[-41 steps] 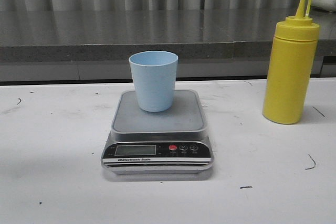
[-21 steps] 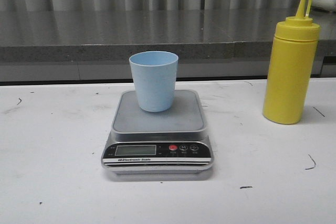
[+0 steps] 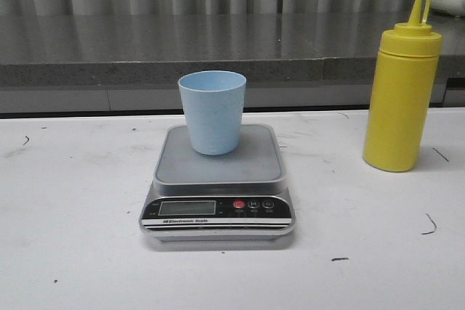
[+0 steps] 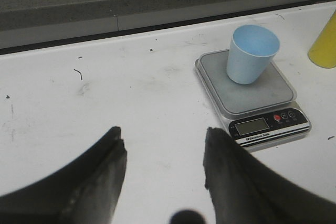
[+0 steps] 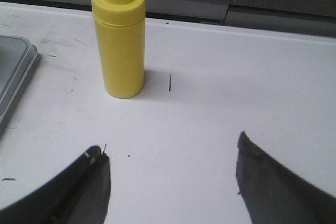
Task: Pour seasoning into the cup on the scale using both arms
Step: 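Open the left gripper and withdraw it from the cup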
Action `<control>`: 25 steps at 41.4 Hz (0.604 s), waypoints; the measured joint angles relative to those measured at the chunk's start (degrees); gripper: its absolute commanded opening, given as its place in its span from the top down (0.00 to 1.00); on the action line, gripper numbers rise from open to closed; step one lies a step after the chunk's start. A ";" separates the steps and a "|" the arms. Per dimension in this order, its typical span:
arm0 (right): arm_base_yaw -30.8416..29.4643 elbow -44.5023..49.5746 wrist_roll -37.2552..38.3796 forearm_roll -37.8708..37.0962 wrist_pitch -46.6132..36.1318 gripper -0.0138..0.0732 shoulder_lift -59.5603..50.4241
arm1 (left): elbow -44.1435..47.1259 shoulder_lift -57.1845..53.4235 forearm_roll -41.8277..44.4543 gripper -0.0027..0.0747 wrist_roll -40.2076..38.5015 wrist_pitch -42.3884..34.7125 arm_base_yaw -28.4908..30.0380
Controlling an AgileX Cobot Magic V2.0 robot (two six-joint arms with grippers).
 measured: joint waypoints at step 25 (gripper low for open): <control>1.84 0.00 0.00 0.00 -0.85 0.14 0.00 | 0.00 0.00 0.00 0.52 0.00 0.00 0.00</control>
